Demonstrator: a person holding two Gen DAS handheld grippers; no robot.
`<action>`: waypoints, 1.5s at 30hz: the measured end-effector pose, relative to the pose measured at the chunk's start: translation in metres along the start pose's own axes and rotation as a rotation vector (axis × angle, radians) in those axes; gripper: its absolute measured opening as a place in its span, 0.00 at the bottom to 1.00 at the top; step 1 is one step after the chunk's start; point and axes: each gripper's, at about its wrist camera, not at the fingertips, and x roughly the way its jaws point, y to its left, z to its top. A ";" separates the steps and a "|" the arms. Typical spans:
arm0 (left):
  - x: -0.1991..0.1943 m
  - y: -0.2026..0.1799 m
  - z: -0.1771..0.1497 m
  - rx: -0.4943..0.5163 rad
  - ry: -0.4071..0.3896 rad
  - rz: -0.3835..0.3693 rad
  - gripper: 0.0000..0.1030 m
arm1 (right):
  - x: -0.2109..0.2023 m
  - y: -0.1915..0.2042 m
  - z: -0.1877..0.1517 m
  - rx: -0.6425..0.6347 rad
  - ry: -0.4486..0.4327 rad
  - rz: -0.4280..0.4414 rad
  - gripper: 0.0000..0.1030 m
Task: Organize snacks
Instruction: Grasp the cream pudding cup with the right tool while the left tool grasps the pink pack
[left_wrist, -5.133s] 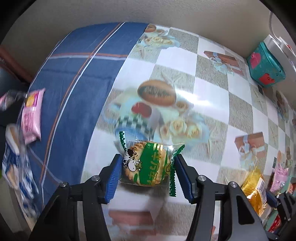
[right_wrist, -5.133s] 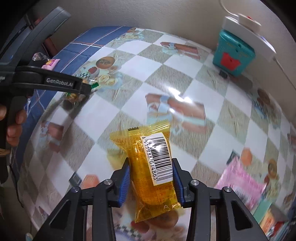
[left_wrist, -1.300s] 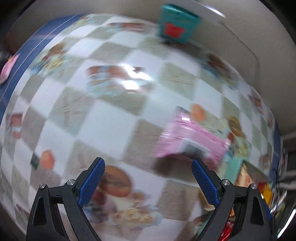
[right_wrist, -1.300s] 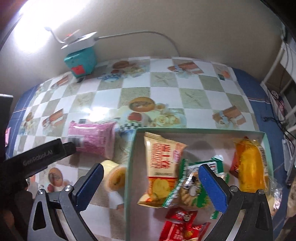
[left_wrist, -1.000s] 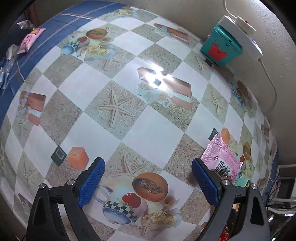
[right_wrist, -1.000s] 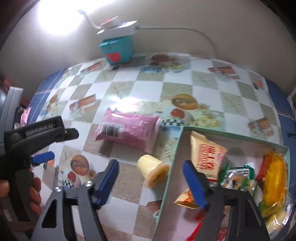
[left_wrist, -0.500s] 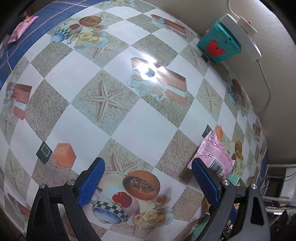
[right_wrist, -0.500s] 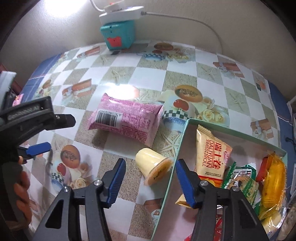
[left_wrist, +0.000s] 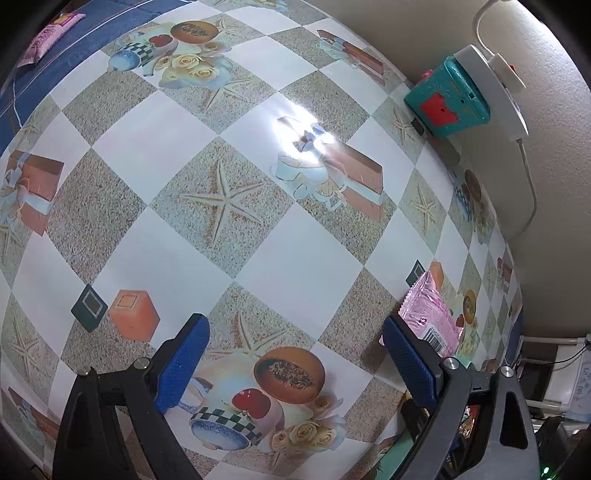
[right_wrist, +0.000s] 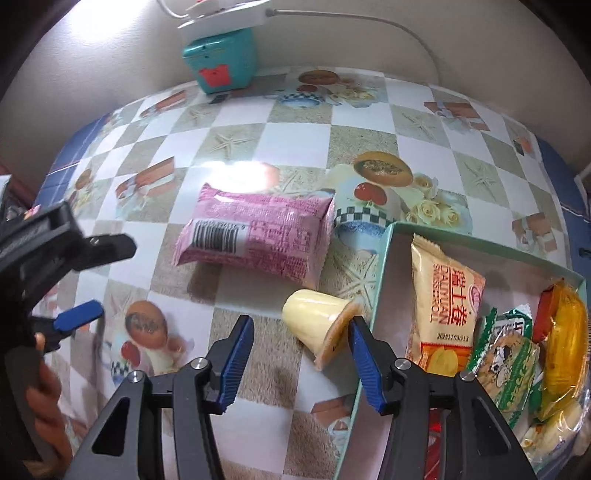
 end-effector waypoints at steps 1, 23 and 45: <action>0.000 -0.001 0.000 0.003 0.000 0.001 0.92 | 0.002 0.002 0.002 0.002 0.002 -0.016 0.55; 0.010 -0.034 -0.003 0.152 -0.002 0.025 0.92 | 0.015 -0.004 0.016 0.077 -0.019 -0.041 0.41; 0.032 -0.166 -0.046 1.065 -0.080 0.292 0.92 | -0.043 -0.068 0.007 0.177 -0.174 0.087 0.39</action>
